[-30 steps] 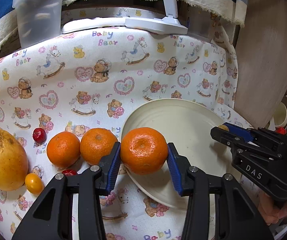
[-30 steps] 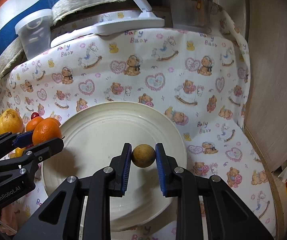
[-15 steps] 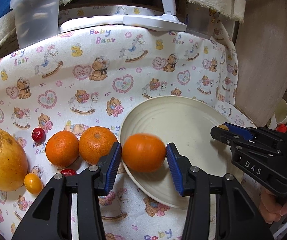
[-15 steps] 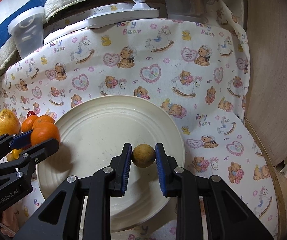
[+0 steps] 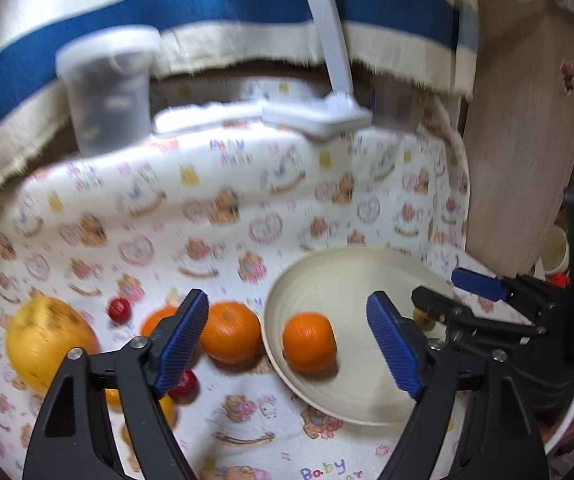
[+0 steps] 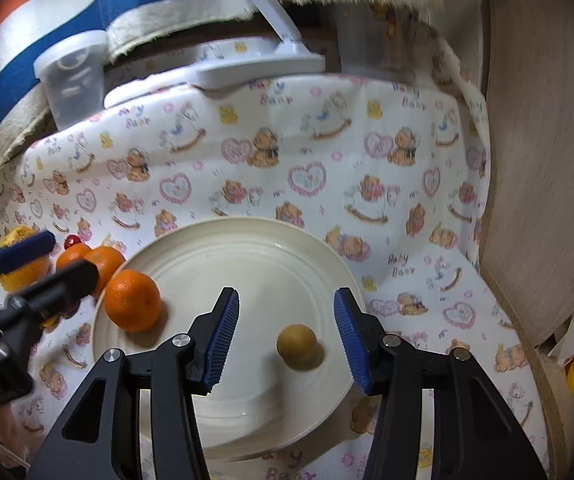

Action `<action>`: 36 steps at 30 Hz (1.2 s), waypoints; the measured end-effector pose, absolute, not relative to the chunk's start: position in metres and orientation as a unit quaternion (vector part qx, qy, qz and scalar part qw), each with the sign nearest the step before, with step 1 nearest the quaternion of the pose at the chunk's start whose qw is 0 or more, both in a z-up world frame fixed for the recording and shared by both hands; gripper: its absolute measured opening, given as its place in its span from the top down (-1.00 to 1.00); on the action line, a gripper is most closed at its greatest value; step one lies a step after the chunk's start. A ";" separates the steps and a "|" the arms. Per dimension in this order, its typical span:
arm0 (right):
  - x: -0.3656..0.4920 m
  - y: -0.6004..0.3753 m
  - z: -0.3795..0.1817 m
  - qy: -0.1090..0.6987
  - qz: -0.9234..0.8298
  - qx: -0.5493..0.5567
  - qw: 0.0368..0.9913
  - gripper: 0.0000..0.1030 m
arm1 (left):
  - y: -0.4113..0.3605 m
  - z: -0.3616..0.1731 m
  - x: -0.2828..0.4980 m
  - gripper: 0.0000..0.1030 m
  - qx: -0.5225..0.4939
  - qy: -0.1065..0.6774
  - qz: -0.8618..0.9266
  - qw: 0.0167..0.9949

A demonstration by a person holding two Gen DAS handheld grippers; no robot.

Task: Organize fruits
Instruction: 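Move both tools back toward the remaining fruit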

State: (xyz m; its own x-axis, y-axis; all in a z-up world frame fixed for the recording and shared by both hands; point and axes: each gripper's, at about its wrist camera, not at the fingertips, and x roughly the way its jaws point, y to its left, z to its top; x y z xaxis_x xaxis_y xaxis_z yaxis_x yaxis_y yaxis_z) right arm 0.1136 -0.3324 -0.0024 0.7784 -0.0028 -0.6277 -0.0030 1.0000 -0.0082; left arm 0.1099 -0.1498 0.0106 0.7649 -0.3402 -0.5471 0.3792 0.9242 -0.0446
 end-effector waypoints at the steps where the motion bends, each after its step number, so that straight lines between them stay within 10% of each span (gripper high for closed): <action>1: 0.111 -0.331 0.001 0.324 0.000 -0.006 0.946 -0.15 | -0.147 0.015 0.107 -0.67 0.034 0.278 -0.191 0.941; 11: 0.079 -0.315 0.030 0.242 0.026 -0.007 0.970 -0.65 | -0.092 0.059 0.067 -0.99 0.045 0.207 -0.156 0.965; 36: 0.070 -0.300 0.031 0.215 0.027 -0.021 0.976 -0.67 | -0.005 0.038 0.082 -0.85 -0.001 0.297 -0.066 0.953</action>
State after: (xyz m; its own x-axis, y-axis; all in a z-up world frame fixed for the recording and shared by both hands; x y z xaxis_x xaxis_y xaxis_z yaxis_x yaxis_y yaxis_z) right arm 0.0697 -0.3001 0.0309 0.9061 0.0434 -0.4209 -0.0613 0.9977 -0.0291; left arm 0.0820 -0.0052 0.0377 0.8151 -0.1255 -0.5655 0.1246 0.9914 -0.0404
